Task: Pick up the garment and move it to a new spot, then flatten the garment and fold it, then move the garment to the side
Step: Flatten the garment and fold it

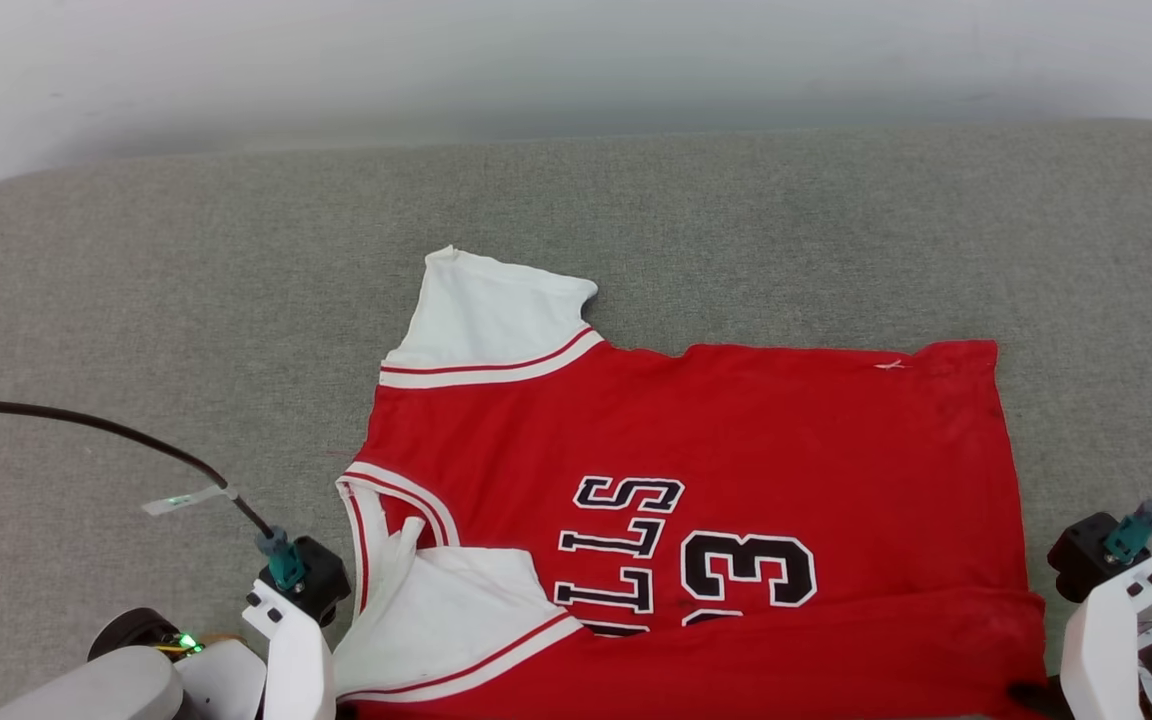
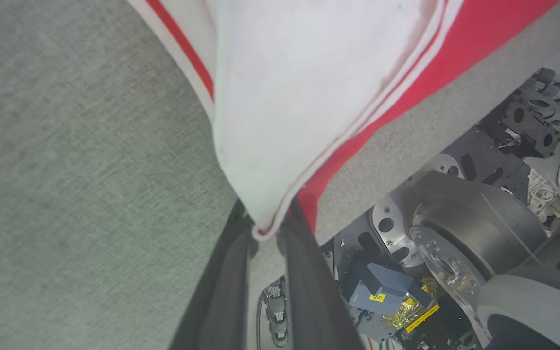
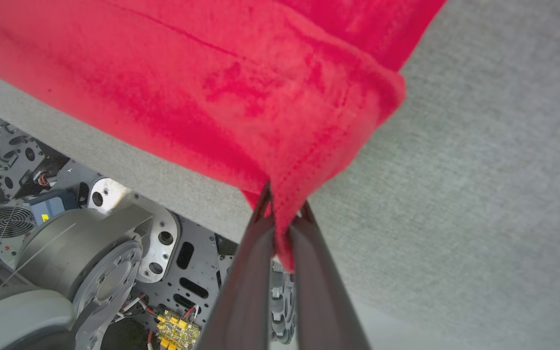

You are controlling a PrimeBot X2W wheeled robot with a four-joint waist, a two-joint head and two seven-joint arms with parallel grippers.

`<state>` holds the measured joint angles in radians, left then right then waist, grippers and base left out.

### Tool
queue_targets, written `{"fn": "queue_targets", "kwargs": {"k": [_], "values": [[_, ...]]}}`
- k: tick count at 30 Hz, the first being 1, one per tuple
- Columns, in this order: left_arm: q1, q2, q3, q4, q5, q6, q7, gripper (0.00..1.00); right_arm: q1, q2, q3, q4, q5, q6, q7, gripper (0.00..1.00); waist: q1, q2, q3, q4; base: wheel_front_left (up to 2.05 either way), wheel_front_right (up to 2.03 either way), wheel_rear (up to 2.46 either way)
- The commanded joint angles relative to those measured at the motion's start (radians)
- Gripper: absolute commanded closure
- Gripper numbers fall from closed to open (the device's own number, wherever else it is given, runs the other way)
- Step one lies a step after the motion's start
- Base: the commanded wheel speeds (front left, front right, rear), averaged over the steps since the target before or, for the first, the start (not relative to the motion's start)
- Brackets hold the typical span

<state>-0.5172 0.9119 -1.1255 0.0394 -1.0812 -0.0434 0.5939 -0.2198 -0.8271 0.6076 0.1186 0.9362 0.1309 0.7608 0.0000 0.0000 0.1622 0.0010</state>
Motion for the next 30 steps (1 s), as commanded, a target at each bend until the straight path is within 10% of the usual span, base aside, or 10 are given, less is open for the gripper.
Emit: {"fn": "queue_targets", "kwargs": {"k": [1, 2, 14, 30], "values": [[0.013, -0.008, -0.001, 0.015, 0.000, -0.005, -0.010, 0.01, 0.002, 0.016, 0.004, 0.017, -0.009, 0.000, -0.016, 0.47, 0.0000, 0.0000, -0.001, 0.003, 0.00, 0.00, 0.00], [0.013, -0.011, -0.001, 0.020, 0.004, -0.006, -0.017, 0.00, -0.001, 0.020, 0.002, 0.023, -0.015, 0.000, -0.028, 0.00, 0.0000, 0.0000, -0.003, 0.005, 0.00, 0.00, 0.00], [-0.061, 0.067, 0.089, -0.047, -0.007, 0.010, -0.072, 0.00, -0.026, 0.060, -0.138, -0.019, -0.117, 0.000, -0.322, 0.00, 0.0000, 0.0000, -0.046, 0.011, 0.00, 0.00, 0.00], [-0.322, -0.026, 0.188, 0.114, 0.128, 0.011, -0.158, 0.00, 0.074, 0.408, -0.508, -0.236, -0.483, 0.000, -0.726, 0.00, 0.0000, 0.0000, 0.025, -0.050, 0.00, 0.00, 0.00]]}}
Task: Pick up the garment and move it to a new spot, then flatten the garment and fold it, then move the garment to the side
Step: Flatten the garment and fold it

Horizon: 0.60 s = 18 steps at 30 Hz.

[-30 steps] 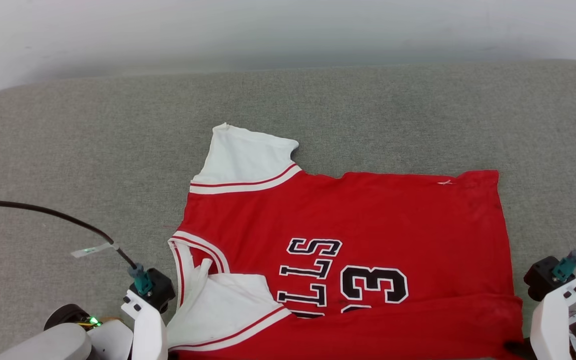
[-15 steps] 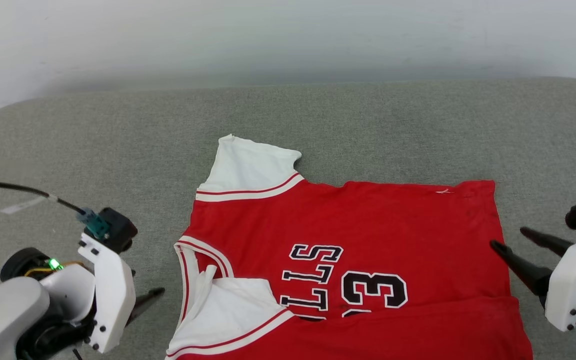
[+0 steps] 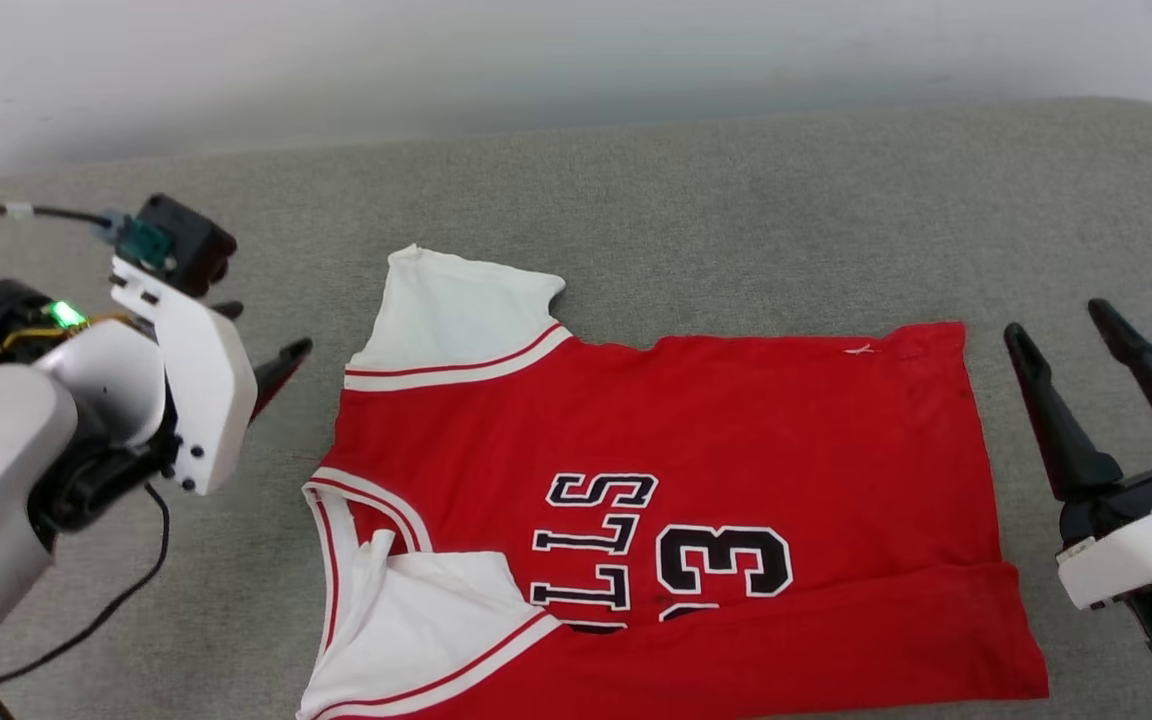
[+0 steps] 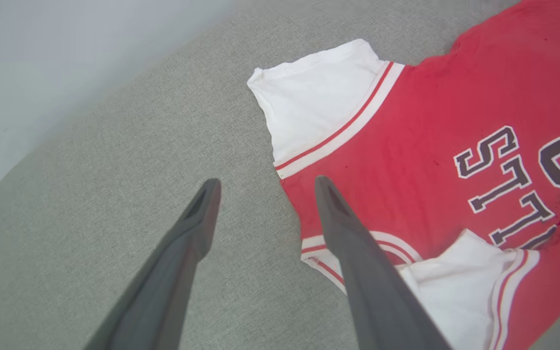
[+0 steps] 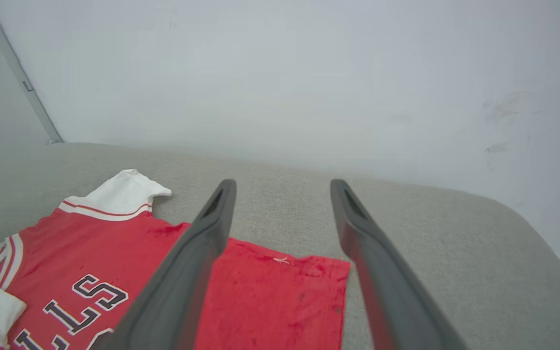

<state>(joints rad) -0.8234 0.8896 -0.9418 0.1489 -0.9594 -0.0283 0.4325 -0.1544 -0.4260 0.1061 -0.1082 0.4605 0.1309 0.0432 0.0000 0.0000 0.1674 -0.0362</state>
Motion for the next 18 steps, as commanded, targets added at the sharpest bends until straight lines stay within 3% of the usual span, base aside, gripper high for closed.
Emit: {"fn": "queue_targets", "kwargs": {"k": [1, 7, 12, 18], "values": [[-0.038, -0.013, 0.007, 0.018, 0.011, -0.006, 0.009, 0.00, 0.019, 0.032, -0.028, -0.028, -0.027, -0.001, -0.025, 0.00, 0.0000, 0.0000, 0.033, -0.019, 0.00, 0.00, 0.00], [-0.196, -0.042, 0.014, 0.114, 0.070, -0.004, 0.086, 0.00, 0.039, 0.100, -0.080, -0.127, -0.105, 0.000, -0.107, 0.00, 0.0000, 0.0000, 0.135, -0.061, 0.00, 0.00, 0.00], [-0.308, -0.081, 0.030, 0.196, 0.051, -0.026, 0.162, 0.00, 0.025, 0.134, -0.098, -0.140, -0.122, 0.000, -0.157, 0.00, 0.0000, 0.0000, 0.215, -0.092, 0.00, 0.00, 0.00], [-0.435, -0.116, 0.008, 0.259, 0.027, -0.058, 0.335, 0.00, -0.003, 0.158, -0.084, -0.124, -0.127, 0.000, -0.192, 0.00, 0.0000, 0.0000, 0.310, -0.122, 0.00, 0.00, 0.00]]}}
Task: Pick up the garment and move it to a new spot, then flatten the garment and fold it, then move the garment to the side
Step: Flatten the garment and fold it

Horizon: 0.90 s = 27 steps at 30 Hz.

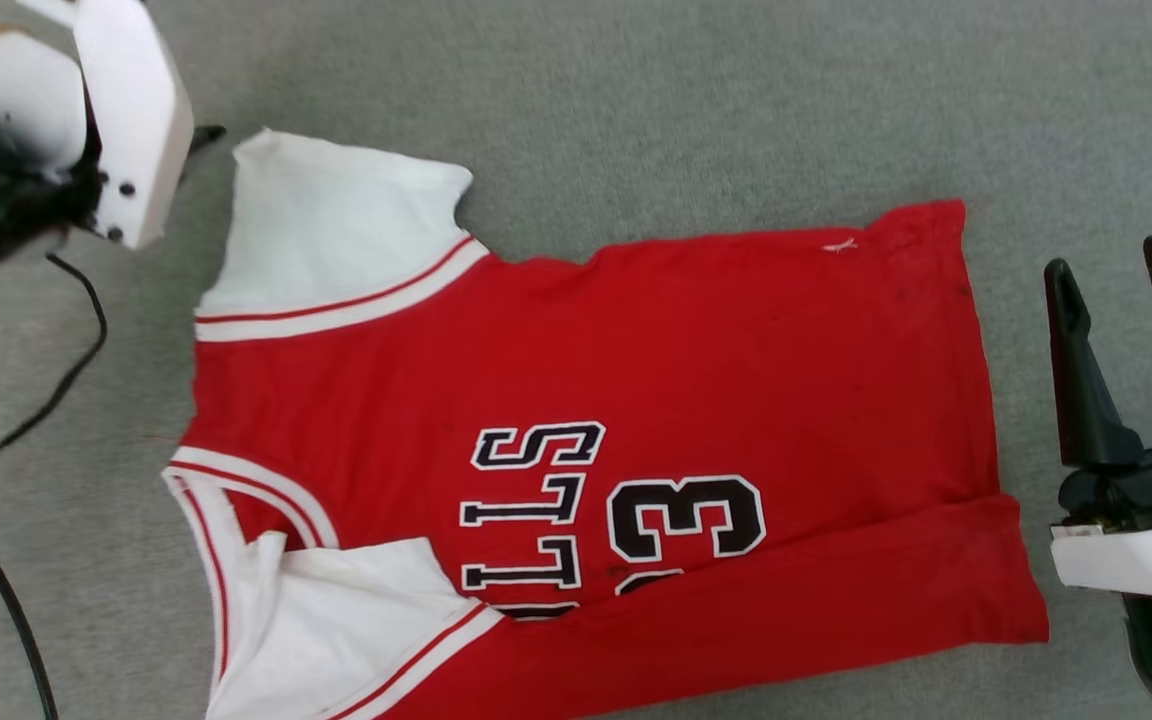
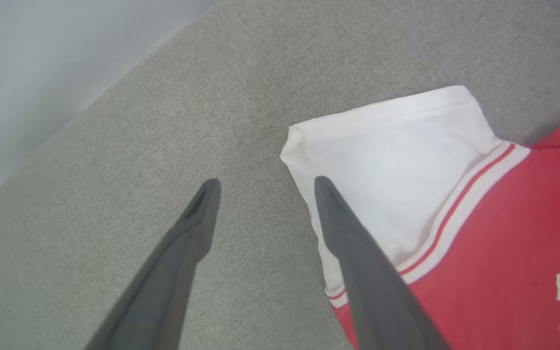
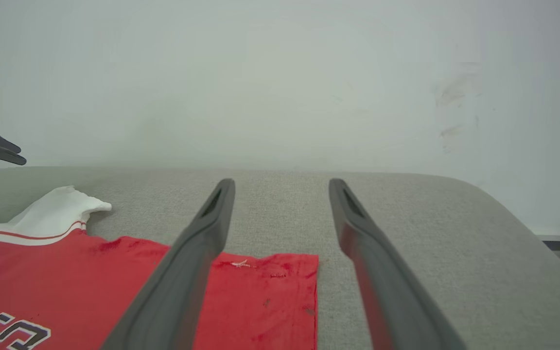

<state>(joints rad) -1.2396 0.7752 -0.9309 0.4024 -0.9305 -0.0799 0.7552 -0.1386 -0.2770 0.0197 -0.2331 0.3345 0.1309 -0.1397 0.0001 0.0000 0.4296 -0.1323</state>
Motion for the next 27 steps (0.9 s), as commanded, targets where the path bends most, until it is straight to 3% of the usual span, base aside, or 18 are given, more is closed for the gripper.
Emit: {"fn": "queue_targets", "kwargs": {"k": [1, 6, 15, 16, 17, 23, 27], "values": [[-0.041, -0.007, -0.006, 0.013, -0.004, -0.009, 0.037, 0.00, -0.024, 0.011, 0.005, 0.007, -0.001, 0.000, -0.014, 0.00, -0.0001, 0.0000, 0.063, -0.031, 0.00, 0.00, 0.00], [-0.121, -0.026, -0.034, 0.050, -0.015, -0.026, 0.165, 0.00, -0.066, 0.010, 0.033, 0.038, 0.004, 0.000, -0.030, 0.00, -0.0001, 0.0000, 0.130, -0.056, 0.00, 0.00, 0.00], [-0.135, -0.030, -0.111, 0.096, -0.028, -0.044, 0.288, 0.00, -0.131, -0.003, 0.082, 0.098, 0.020, 0.000, -0.067, 0.00, -0.0001, 0.0000, 0.183, -0.094, 0.00, 0.00, 0.00], [-0.132, -0.030, -0.121, 0.094, -0.029, -0.046, 0.295, 0.64, -0.133, -0.005, 0.084, 0.103, 0.023, 0.000, -0.070, 0.00, -0.0001, 0.0000, 0.184, -0.095, 0.00, 0.00, 0.00], [-0.129, -0.029, -0.132, 0.090, -0.029, -0.048, 0.302, 1.00, -0.137, -0.006, 0.085, 0.109, 0.024, 0.000, -0.074, 0.00, -0.0001, 0.0000, 0.183, -0.096, 0.00, 0.00, 0.00], [-0.145, -0.016, -0.125, 0.070, -0.050, -0.049, 0.247, 1.00, -0.180, -0.046, 0.086, 0.121, 0.031, 0.000, -0.081, 0.00, -0.0001, 0.0000, 0.145, -0.085, 0.00, 0.00, 0.00], [-0.160, -0.009, -0.132, 0.024, -0.062, -0.049, 0.194, 1.00, -0.248, -0.123, 0.093, 0.114, 0.030, 0.000, -0.017, 0.00, -0.0001, 0.0000, 0.102, -0.069, 0.00, 0.00, 0.00]]}}
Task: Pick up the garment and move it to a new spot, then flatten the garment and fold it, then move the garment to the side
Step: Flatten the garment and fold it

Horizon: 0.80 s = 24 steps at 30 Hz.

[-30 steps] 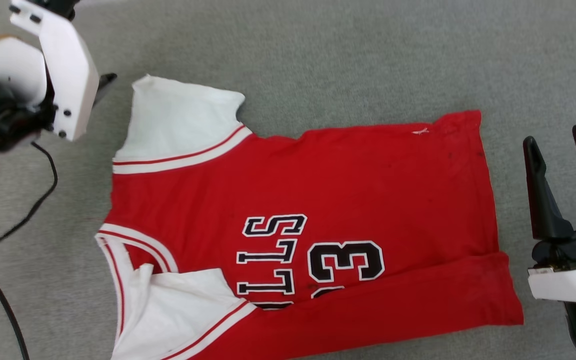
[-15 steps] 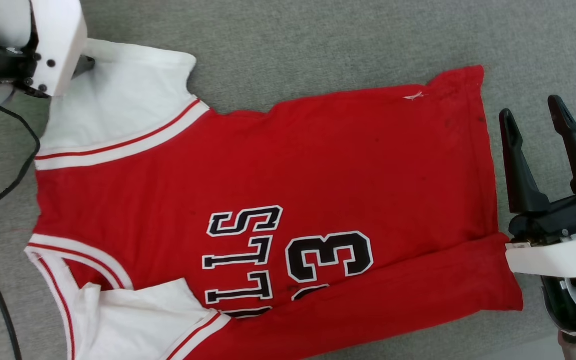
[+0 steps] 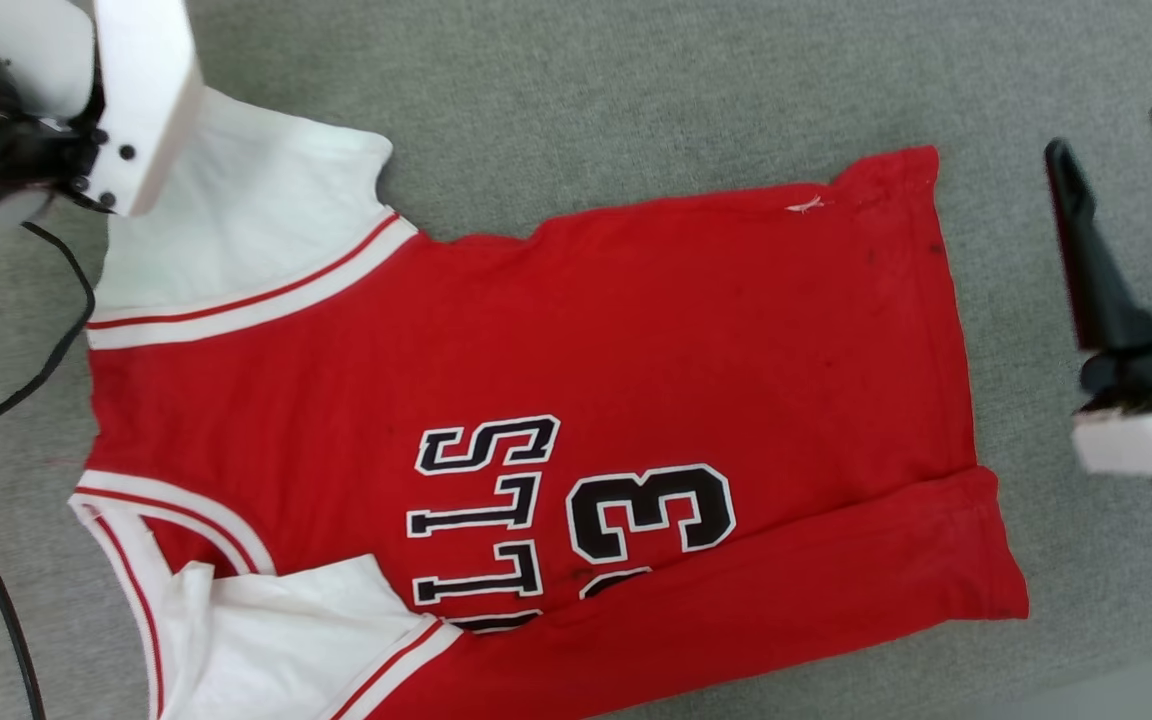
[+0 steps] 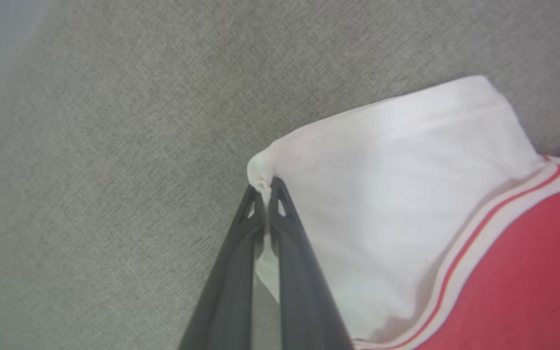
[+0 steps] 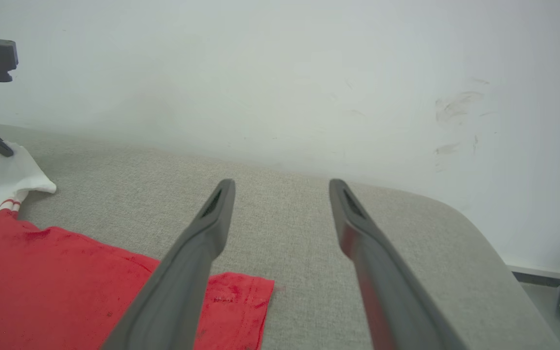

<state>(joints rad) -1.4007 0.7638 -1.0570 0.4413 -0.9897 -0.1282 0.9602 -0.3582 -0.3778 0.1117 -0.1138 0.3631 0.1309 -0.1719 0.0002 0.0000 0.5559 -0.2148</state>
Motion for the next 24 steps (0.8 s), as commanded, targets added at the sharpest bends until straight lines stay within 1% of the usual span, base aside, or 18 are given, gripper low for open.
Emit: {"fn": "queue_targets", "kwargs": {"k": [1, 5, 8, 12, 14, 15, 19, 21, 24], "values": [[-0.001, 0.008, -0.014, -0.033, -0.008, -0.001, -0.019, 1.00, -0.047, -0.048, 0.008, -0.007, 0.004, 0.000, 0.044, 0.00, -0.0002, 0.0000, -0.035, 0.021, 0.00, 0.00, 0.00], [0.006, 0.032, -0.052, -0.104, -0.020, 0.000, -0.052, 1.00, -0.128, -0.175, 0.063, -0.015, 0.040, 0.000, 0.207, 0.00, -0.0002, 0.0000, -0.071, 0.056, 0.00, 0.00, 0.00], [0.019, 0.039, -0.074, -0.149, -0.036, -0.001, -0.084, 1.00, -0.186, -0.270, 0.126, -0.008, 0.092, -0.001, 0.356, 0.00, -0.0002, 0.0000, -0.091, 0.085, 0.00, 0.00, 0.00], [0.032, 0.044, -0.087, -0.199, -0.064, -0.001, -0.137, 1.00, -0.274, -0.408, 0.259, 0.017, 0.188, -0.001, 0.608, 0.00, -0.0002, 0.0000, -0.108, 0.116, 0.00, 0.00, 0.00], [0.039, 0.045, -0.099, -0.219, -0.067, -0.001, -0.155, 1.00, -0.326, -0.464, 0.330, 0.030, 0.243, 0.000, 0.728, 0.00, -0.0002, 0.0000, -0.110, 0.130, 0.00, 0.00, 0.00], [0.039, 0.045, -0.099, -0.219, -0.067, -0.001, -0.155, 1.00, -0.326, -0.464, 0.330, 0.030, 0.243, 0.000, 0.728, 0.00, -0.0002, 0.0000, -0.110, 0.130, 0.00, 0.00, 0.00], [0.038, 0.041, -0.117, -0.250, -0.075, -0.001, -0.185, 1.00, -0.430, -0.528, 0.441, 0.079, 0.359, -0.001, 0.924, 0.00, -0.0002, 0.0000, -0.104, 0.156, 0.00, 0.00, 0.00], [0.031, 0.036, -0.120, -0.259, -0.078, -0.001, -0.202, 1.00, -0.472, -0.529, 0.474, 0.129, 0.420, 0.000, 1.018, 0.00, -0.0002, 0.0000, -0.098, 0.169, 0.00, 0.00, 0.00], [0.016, 0.028, -0.127, -0.266, -0.074, -0.001, -0.219, 1.00, -0.527, -0.512, 0.496, 0.202, 0.470, -0.001, 1.099, 0.00, -0.0002, 0.0000, -0.082, 0.192, 0.00, 0.00, 0.00]]}}
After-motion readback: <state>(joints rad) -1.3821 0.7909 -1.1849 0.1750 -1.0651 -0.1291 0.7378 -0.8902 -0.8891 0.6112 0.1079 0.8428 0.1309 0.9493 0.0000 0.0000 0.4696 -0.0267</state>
